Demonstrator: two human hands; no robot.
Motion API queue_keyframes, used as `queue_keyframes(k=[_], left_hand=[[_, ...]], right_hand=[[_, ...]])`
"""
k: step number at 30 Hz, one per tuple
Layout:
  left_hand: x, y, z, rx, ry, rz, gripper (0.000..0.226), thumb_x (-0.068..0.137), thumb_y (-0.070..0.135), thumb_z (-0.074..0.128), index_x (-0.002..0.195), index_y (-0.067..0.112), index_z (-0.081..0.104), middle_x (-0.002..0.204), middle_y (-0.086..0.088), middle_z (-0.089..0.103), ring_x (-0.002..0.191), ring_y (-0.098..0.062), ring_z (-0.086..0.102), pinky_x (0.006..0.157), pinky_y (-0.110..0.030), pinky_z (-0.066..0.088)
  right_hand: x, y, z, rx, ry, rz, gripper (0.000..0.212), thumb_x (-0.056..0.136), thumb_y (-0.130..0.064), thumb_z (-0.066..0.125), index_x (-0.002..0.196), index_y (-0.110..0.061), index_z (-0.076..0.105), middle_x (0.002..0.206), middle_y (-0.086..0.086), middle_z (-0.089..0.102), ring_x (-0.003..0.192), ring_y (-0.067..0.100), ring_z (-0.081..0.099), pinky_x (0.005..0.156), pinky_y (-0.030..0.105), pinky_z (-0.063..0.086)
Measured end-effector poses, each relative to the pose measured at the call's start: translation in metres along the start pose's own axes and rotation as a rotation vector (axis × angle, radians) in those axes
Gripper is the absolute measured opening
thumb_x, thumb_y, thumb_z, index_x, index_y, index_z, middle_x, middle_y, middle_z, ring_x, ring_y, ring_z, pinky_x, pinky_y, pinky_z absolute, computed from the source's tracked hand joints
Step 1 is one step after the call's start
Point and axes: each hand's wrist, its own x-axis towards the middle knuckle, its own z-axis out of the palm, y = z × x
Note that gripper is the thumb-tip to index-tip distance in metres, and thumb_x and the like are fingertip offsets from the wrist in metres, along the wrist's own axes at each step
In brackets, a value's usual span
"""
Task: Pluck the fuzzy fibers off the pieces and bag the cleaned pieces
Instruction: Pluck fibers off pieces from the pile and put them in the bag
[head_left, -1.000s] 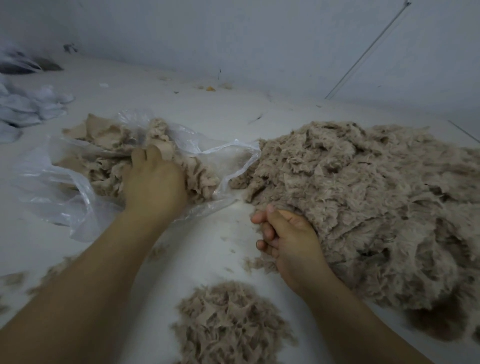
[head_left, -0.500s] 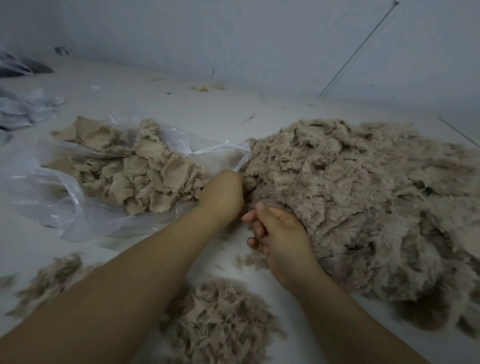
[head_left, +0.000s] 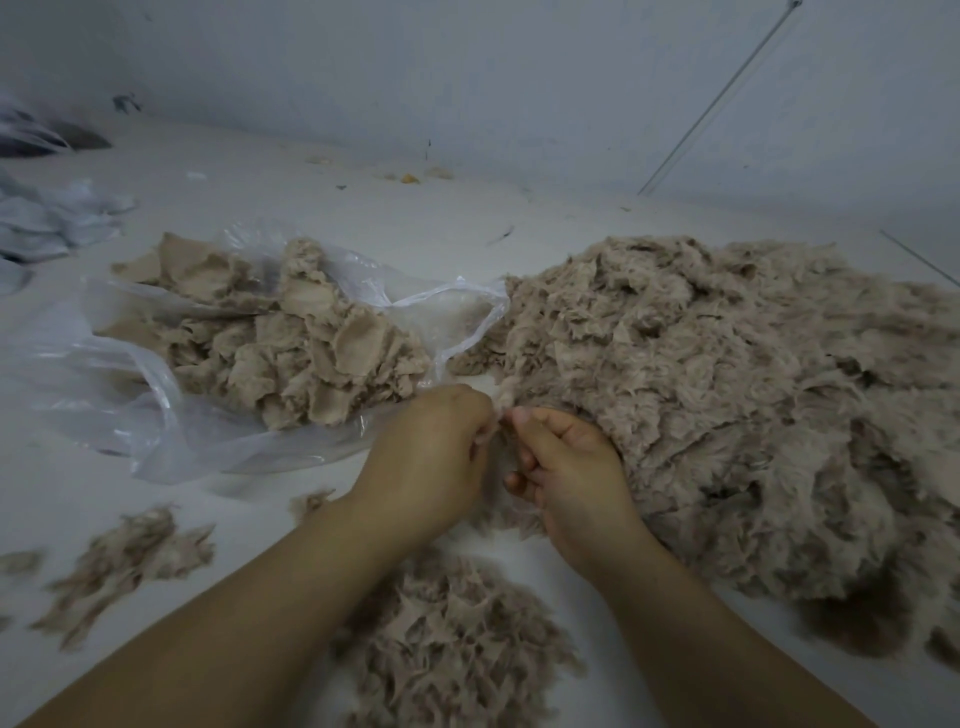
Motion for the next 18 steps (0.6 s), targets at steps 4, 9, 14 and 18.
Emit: queue_keyframes(k=[4, 9, 14, 18], left_hand=[[0.0, 0.008, -0.005, 0.093, -0.025, 0.26, 0.01, 0.071, 0.001, 0.05, 0.066, 0.007, 0.057, 0.071, -0.009, 0.056, 0.064, -0.026, 0.053, 0.049, -0.033, 0.045], [0.0, 0.006, -0.004, -0.071, -0.038, 0.22, 0.012, 0.066, -0.007, 0.053, 0.065, 0.004, 0.058, 0.07, -0.008, 0.059, 0.067, -0.024, 0.054, 0.057, -0.039, 0.048], [0.0, 0.003, -0.005, -0.465, 0.098, -0.257, 0.015, 0.071, 0.0, 0.053, 0.062, 0.009, 0.061, 0.061, 0.002, 0.059, 0.056, -0.011, 0.054, 0.051, -0.027, 0.045], [0.01, 0.002, 0.001, -0.687, -0.007, -0.717, 0.018, 0.092, 0.015, 0.063, 0.074, 0.013, 0.066, 0.053, 0.004, 0.057, 0.044, -0.014, 0.052, 0.04, -0.025, 0.042]], right_hand=[[-0.001, 0.001, 0.0, -0.009, -0.05, -0.02, 0.033, 0.1, -0.025, 0.057, 0.072, -0.023, 0.073, 0.055, -0.007, 0.053, 0.053, 0.007, 0.051, 0.053, 0.023, 0.049], [0.0, 0.0, 0.001, -0.03, -0.068, -0.018, 0.036, 0.098, -0.013, 0.057, 0.063, -0.018, 0.065, 0.053, -0.003, 0.05, 0.051, 0.008, 0.047, 0.051, 0.022, 0.046], [0.001, 0.0, -0.001, -0.052, -0.038, 0.005, 0.035, 0.096, -0.006, 0.056, 0.065, -0.016, 0.069, 0.05, -0.004, 0.043, 0.049, 0.009, 0.042, 0.05, 0.021, 0.045], [0.001, 0.001, -0.002, -0.06, -0.067, -0.007, 0.024, 0.097, -0.008, 0.057, 0.078, -0.004, 0.072, 0.051, -0.004, 0.044, 0.05, 0.01, 0.042, 0.051, 0.022, 0.046]])
